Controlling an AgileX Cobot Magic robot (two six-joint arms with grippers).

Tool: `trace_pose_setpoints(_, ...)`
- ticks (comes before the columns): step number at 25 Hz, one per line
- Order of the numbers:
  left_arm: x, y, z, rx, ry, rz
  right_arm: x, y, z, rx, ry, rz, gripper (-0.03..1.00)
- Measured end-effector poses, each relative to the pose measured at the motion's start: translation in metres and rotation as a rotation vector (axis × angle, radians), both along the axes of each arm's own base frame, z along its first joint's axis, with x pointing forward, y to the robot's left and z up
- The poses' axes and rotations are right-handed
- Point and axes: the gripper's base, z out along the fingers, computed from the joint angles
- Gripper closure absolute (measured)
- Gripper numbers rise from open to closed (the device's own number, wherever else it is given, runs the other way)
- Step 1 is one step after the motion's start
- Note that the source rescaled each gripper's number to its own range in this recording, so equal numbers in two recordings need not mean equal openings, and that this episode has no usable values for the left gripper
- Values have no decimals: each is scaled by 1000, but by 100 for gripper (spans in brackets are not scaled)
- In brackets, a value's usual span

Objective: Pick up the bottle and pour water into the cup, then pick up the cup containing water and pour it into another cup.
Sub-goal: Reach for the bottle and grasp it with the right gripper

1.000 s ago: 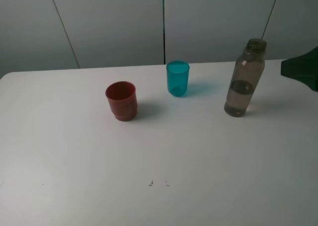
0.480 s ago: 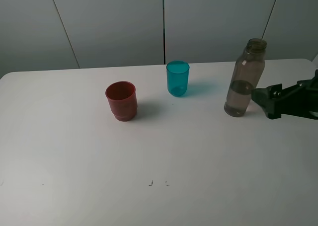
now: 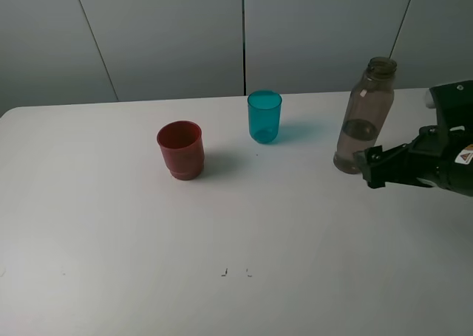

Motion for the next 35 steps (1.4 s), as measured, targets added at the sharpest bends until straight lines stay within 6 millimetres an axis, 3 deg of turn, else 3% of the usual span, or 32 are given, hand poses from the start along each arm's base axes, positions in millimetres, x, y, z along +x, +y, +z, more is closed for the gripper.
trace_pose_setpoints(12, 0, 0, 0, 0, 0, 0, 20, 5, -48, 61, -48, -36, -3)
trace_pose_setpoints(22, 0, 0, 0, 0, 0, 0, 29, 0, -48, 72, -191, -108, -3)
trace_pose_setpoints(35, 0, 0, 0, 0, 0, 0, 61, 11, -60, 78, -212, -79, -3)
